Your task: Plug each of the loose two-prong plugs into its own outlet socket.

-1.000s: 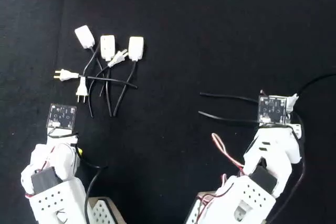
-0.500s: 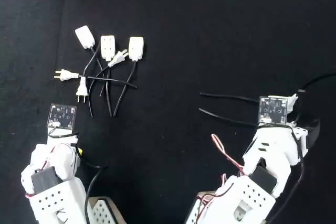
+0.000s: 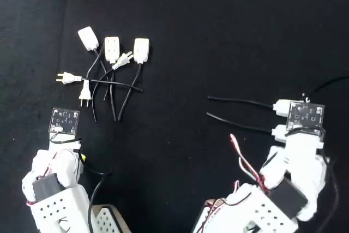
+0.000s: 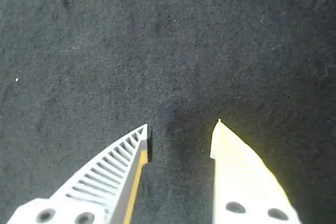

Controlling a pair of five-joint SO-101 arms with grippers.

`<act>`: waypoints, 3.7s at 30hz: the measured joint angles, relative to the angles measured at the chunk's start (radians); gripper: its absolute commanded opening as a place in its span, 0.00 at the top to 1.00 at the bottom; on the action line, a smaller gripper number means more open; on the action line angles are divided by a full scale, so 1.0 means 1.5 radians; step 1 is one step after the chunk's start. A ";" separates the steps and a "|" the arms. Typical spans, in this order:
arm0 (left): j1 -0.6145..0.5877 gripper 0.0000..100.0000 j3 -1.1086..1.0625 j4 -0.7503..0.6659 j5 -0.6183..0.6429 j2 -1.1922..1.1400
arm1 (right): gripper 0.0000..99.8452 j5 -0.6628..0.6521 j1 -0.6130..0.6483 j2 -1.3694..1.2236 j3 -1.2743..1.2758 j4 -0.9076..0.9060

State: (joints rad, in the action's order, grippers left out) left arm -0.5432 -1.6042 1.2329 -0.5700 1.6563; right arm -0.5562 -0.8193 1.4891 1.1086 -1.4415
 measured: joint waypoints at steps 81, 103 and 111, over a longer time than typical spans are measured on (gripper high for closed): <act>0.396 0.73 2.135 0.083 0.404 -1.983 | 0.98 0.328 0.477 -0.265 0.232 0.537; 0.406 0.73 2.144 0.125 0.383 -2.008 | 0.98 0.328 0.477 -0.265 0.232 0.517; 0.407 0.84 2.145 0.136 0.338 -2.015 | 0.98 0.328 0.477 -0.265 0.232 0.517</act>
State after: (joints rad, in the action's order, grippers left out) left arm 0.0675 1.6134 1.4369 -0.0637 -1.3663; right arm -0.0637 -0.1043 1.0917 1.4569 -0.6667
